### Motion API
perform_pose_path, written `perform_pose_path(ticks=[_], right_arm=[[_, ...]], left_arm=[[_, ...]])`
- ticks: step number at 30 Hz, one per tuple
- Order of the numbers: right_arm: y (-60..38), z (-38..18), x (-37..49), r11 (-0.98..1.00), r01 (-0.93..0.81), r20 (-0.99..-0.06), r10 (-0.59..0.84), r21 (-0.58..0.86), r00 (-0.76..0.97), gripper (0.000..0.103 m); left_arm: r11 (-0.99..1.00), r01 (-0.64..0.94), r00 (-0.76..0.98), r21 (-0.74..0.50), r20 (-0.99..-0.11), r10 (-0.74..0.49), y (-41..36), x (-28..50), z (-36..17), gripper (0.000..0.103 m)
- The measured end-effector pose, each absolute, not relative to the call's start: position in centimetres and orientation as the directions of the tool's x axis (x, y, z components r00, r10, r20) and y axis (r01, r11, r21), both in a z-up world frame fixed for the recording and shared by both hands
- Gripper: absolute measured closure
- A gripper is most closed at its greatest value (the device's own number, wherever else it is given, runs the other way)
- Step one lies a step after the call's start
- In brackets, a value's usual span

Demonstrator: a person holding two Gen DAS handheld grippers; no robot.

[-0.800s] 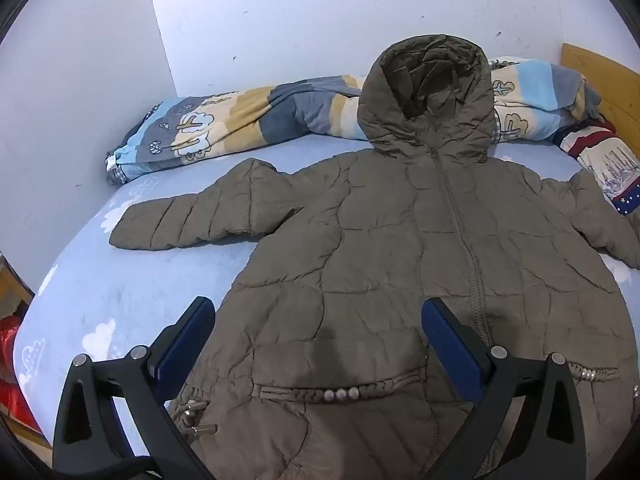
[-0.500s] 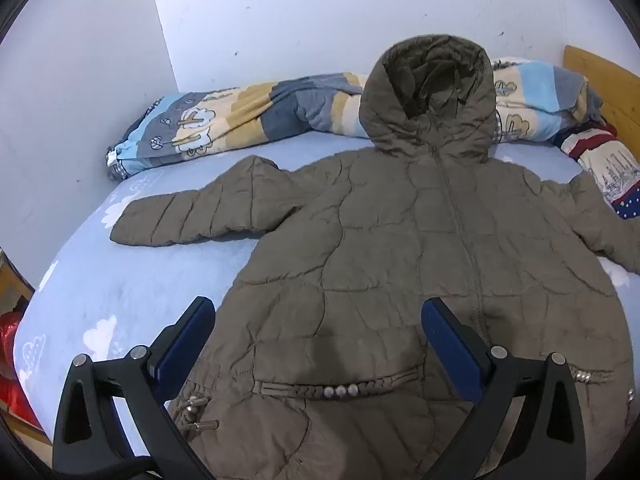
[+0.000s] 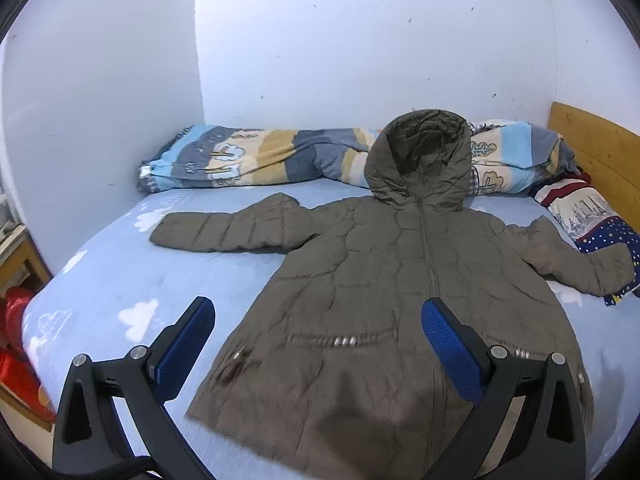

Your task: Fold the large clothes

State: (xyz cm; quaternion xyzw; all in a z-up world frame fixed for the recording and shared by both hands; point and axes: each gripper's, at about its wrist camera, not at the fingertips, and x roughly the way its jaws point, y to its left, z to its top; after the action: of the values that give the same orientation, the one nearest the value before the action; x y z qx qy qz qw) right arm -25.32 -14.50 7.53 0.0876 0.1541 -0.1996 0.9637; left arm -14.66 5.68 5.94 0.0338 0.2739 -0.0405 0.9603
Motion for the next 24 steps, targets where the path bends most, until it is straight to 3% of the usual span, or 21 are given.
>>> perform_pose_path(ticks=[3,7,24], right_arm=[[-9.2,6.7,-26.3,0.944,0.328,-0.370,-0.293,0.033,0.882,0.009],[-5.0,6.3,-28.0,0.973,0.225,-0.404,-0.187,0.048,0.895,0.009],[-2.4,7.6,-31.1,0.986,0.161,-0.405,-0.132,0.038,0.905,0.007]], left_arm=[[0.995,0.097,0.850,0.029,-0.522,-0.068,6.5,-17.7,6.3,0.000],[0.995,0.091,0.868,0.033,-0.493,-0.063,6.9,-21.0,7.2,0.000],[0.996,0.087,0.871,0.018,-0.487,-0.067,7.8,-23.0,9.1,0.000]])
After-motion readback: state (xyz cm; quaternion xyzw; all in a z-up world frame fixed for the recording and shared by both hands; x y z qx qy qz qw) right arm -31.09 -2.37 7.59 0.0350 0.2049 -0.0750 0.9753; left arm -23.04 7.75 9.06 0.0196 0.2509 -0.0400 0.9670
